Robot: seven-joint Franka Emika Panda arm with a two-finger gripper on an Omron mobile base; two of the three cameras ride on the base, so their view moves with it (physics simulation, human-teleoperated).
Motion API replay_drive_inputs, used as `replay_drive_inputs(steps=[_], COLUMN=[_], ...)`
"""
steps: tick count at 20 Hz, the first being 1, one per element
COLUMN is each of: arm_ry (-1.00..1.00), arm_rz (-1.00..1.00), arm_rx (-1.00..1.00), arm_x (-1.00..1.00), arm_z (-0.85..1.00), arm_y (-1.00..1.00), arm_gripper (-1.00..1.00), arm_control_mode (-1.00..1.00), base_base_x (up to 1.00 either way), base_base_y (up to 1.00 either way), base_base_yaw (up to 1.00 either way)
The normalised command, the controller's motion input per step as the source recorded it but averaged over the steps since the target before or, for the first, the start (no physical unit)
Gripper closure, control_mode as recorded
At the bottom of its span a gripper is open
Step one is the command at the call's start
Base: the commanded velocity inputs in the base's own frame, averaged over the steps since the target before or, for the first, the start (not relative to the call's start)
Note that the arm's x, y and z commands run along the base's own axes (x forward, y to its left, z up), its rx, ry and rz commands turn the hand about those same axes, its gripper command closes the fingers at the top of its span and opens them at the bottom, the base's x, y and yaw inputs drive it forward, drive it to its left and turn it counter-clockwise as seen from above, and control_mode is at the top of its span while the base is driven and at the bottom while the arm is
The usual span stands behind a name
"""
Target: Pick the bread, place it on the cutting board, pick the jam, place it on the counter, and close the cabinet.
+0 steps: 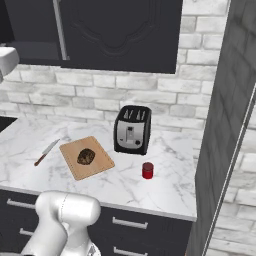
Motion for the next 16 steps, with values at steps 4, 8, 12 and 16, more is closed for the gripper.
replay_drive_inputs(steps=[4,8,12,16], arm_ry=[0.07,0.07,0.06,0.06], arm_rz=[-0.05,-0.05,-0.04,-0.03], arm_rx=[0.0,0.0,-0.02,-0.02], arm_x=[-0.47,-0.53,-0.53,-0.54], arm_z=[0.26,0.19,0.06,0.01], arm_y=[0.11,0.15,0.24,0.28], arm_gripper=[-1.0,-1.0,-1.0,-1.0], arm_control_mode=[-1.0,-1.0,-1.0,-1.0], base_base_x=[0.0,0.0,0.0,0.0], base_base_y=[0.0,0.0,0.0,0.0], base_base_yaw=[0.0,0.0,0.0,0.0])
